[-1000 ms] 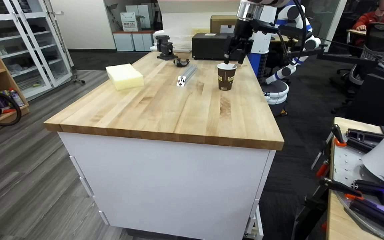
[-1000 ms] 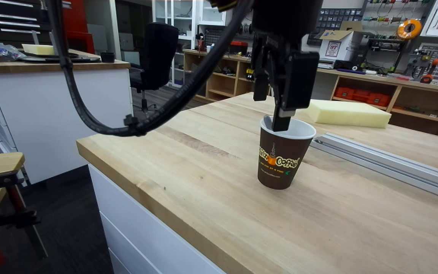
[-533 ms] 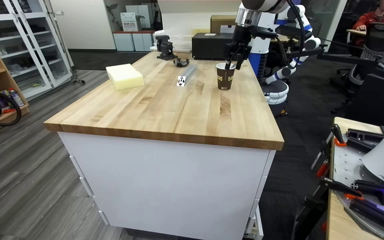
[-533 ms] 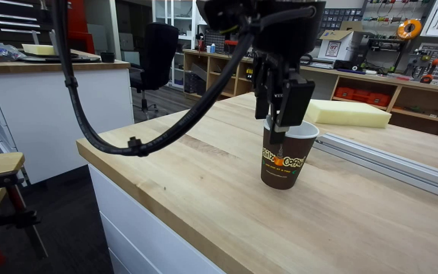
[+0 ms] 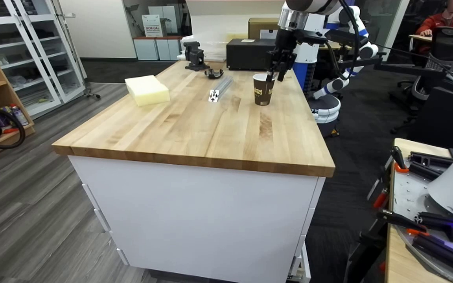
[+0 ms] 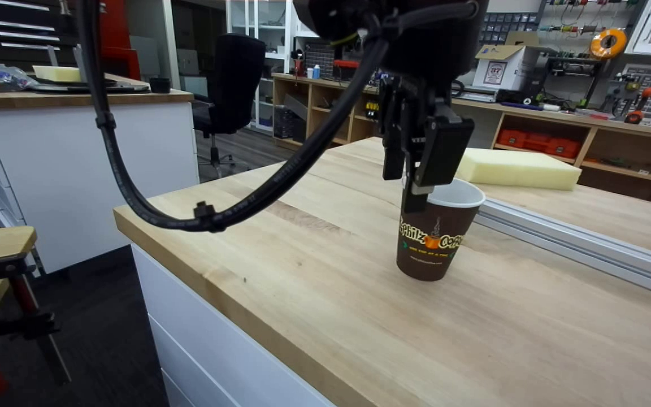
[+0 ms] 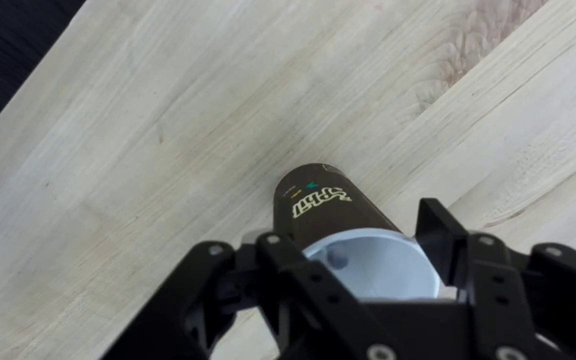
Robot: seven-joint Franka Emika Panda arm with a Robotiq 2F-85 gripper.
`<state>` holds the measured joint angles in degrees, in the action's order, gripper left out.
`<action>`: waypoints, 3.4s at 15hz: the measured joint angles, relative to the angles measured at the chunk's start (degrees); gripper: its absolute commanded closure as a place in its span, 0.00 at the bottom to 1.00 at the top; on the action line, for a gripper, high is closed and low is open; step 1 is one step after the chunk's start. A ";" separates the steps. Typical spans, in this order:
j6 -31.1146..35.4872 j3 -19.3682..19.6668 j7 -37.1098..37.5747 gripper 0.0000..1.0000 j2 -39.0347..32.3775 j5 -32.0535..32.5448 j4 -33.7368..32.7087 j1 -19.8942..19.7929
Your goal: Pick up the marker from the cup and put it on the table
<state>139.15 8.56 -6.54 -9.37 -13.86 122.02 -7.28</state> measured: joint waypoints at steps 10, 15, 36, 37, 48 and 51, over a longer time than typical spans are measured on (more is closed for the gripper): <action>0.01 0.10 0.00 0.58 0.04 2.27 -1.32 -0.47; 0.01 0.14 0.00 0.96 0.05 3.11 -2.03 -0.66; -0.01 0.10 0.00 0.95 2.63 6.75 -3.47 -0.93; -0.02 0.07 0.00 0.95 3.21 7.12 -3.48 -0.92; -7.51 -1.62 -0.13 0.95 12.83 10.63 -3.50 0.32; -13.97 -2.59 -1.42 0.95 16.28 6.89 -3.49 1.79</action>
<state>125.18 5.97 -7.97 6.91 -6.97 118.53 -5.50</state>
